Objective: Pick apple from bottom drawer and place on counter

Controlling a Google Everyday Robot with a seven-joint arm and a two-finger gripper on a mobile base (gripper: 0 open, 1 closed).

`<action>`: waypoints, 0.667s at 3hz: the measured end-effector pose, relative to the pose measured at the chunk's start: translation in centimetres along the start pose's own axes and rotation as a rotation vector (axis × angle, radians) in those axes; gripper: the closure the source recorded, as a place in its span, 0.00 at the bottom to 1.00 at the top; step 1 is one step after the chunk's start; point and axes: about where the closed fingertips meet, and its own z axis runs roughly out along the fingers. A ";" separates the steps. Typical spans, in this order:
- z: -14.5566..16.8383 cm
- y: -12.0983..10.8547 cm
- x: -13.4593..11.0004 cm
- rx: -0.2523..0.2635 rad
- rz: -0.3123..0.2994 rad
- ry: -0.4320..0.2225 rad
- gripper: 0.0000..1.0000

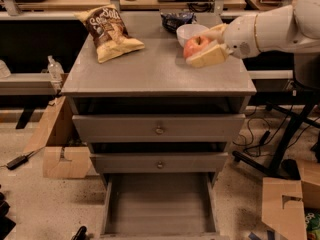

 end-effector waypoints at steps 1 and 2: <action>0.6 -3.9 0.3 0.093 0.037 -0.022 1.00; 2.0 -6.7 2.7 0.137 0.085 -0.032 1.00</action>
Offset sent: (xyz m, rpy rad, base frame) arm 0.1158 -0.0527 -0.0618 0.1200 0.0197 -0.2283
